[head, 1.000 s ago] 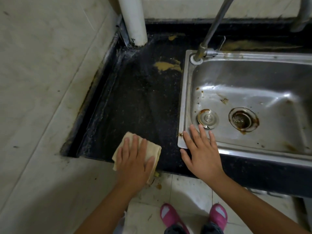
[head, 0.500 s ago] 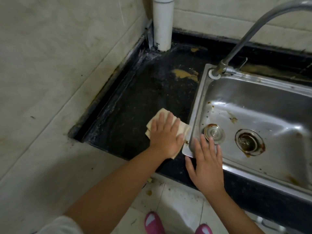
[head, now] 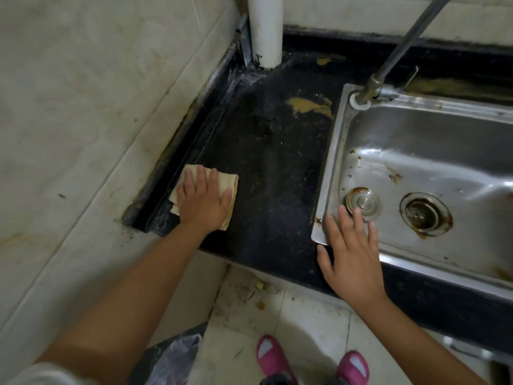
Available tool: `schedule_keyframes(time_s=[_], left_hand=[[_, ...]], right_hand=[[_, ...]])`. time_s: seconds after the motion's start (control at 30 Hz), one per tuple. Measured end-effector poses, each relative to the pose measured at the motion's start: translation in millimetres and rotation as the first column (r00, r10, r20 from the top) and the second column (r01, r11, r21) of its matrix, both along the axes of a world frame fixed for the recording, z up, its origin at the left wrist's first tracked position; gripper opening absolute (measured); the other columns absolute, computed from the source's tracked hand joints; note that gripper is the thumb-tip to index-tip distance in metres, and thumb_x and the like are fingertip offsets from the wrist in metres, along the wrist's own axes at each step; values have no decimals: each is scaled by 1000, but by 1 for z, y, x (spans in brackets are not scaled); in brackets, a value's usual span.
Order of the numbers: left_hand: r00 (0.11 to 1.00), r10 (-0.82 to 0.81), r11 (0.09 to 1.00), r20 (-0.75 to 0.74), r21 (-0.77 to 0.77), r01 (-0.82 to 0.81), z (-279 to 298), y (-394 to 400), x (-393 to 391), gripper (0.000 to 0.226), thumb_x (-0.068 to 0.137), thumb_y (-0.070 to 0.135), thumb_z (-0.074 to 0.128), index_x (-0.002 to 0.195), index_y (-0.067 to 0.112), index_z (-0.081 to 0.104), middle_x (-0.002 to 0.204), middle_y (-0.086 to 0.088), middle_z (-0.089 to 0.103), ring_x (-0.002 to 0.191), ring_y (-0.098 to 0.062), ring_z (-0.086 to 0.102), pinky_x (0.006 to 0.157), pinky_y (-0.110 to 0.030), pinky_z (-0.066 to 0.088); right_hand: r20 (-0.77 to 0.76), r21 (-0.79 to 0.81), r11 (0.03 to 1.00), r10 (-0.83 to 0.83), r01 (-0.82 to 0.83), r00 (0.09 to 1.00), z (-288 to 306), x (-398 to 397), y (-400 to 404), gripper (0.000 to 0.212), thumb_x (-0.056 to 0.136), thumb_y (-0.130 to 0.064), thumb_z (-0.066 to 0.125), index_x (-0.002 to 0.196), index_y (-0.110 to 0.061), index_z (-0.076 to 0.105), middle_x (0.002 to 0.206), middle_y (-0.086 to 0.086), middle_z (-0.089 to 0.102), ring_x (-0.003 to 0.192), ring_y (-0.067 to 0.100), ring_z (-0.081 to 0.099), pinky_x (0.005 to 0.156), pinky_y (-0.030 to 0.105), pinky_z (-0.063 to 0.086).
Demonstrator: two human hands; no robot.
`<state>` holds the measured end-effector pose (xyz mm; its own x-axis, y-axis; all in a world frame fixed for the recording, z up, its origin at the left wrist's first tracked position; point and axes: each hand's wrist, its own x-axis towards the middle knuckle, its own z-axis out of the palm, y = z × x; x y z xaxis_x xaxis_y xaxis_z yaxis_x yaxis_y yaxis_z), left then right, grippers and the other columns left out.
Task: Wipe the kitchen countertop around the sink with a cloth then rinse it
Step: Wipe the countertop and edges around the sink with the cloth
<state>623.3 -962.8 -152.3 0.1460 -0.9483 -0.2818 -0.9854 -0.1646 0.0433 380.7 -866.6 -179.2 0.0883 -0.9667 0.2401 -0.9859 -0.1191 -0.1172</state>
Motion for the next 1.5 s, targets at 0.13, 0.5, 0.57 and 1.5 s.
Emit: schedule_keyframes(time_s=[0.13,0.5,0.57,1.5], left_hand=[[999,-18,1000,-27,2,18,-4,-36,-36,60,98,42,18,148,17,-3,156,-9,-10,142,-31,-14,115,-43,-6],[869,-410,908,-278,-31,418,12,9,-92,57,100,34,24,148,17,-1,156,-5,-10,143,-20,-14,114,-32,-9],[805,-413,910,-425,-166,379,21,26,-69,56,97,32,27,147,13,12,156,-10,7,143,-17,-3,115,-31,3],[870,409,856,-276,-214,-470,-23,104,-7,62,93,38,24,125,-9,48,131,-33,45,121,-52,41,90,-64,34]], right_hand=[[8,13,1000,-15,15,1000,1,1,1,54,82,-35,35,128,-8,40,133,22,51,130,33,26,111,39,2],[259,36,999,-14,5,966,7,-7,2,56,81,-27,34,134,-8,37,139,15,43,137,23,17,117,37,0],[507,103,990,-134,94,851,15,-8,4,60,80,-33,28,137,-14,37,143,3,31,140,17,11,116,39,2],[-26,402,609,754,-684,657,14,116,-110,50,92,-47,22,122,-28,58,131,1,58,122,32,51,102,49,29]])
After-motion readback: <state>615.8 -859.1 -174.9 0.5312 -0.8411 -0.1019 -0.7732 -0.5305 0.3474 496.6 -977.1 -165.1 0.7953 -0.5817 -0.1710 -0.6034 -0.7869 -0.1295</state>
